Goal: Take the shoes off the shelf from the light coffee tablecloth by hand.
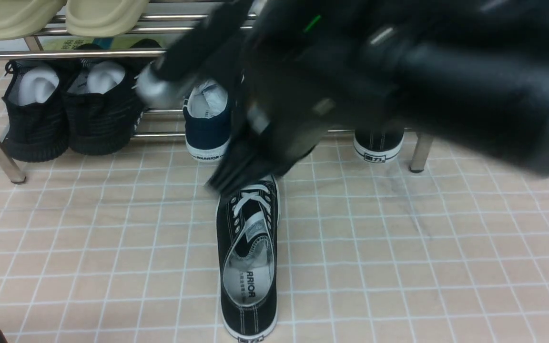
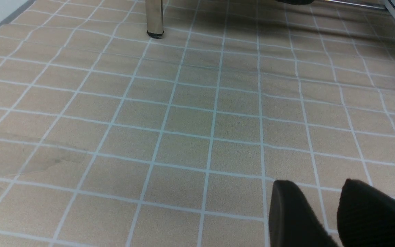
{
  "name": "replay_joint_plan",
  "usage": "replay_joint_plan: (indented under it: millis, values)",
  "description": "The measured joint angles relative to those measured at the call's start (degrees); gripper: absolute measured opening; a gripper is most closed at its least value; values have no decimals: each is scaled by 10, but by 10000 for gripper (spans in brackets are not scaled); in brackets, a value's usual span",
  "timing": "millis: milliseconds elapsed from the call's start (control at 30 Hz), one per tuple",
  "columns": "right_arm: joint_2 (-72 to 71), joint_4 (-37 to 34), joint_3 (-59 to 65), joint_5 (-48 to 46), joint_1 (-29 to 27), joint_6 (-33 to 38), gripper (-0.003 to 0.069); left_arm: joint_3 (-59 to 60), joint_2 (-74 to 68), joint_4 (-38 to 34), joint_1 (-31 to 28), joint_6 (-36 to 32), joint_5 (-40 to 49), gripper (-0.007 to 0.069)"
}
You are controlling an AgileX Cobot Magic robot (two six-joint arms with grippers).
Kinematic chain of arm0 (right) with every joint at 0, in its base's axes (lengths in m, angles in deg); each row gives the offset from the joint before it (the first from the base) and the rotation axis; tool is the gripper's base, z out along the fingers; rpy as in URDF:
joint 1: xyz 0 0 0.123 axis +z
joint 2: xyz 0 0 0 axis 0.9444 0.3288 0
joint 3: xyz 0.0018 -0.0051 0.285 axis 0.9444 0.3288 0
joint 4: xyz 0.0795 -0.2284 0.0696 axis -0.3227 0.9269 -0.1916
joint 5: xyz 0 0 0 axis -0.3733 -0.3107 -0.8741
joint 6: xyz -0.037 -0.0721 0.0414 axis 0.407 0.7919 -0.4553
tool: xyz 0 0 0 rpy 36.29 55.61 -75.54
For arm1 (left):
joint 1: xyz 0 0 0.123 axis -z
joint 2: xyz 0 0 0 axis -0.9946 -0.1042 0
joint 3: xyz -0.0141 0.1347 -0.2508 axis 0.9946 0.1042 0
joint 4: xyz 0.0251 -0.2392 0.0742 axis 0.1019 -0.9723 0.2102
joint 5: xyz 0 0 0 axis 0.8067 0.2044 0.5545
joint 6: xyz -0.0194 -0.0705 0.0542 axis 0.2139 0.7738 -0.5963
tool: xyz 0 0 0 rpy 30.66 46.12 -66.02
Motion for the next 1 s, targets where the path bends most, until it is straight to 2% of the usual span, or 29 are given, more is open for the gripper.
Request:
replay_joint_plan:
  millis: [67, 133, 300, 500, 667, 800, 1000]
  values:
    - [-26, 4, 15, -5, -7, 3, 5, 0, 0, 0, 0, 0, 0, 240]
    - [-54, 0, 40, -7, -23, 4, -15, 0, 0, 0, 0, 0, 0, 240]
    - [-95, -39, 98, -13, -108, -3, -16, 0, 0, 0, 0, 0, 0, 240]
    - [-70, -171, 118, 5, -260, -6, -14, 0, 0, 0, 0, 0, 0, 240]
    - [-30, -239, 119, 67, -311, 28, 8, 0, 0, 0, 0, 0, 0, 240]
    - [3, -250, 119, 132, -320, 38, 99, 0, 0, 0, 0, 0, 0, 240]
    - [30, -218, 117, 227, -320, 38, 312, 0, 0, 0, 0, 0, 0, 240]
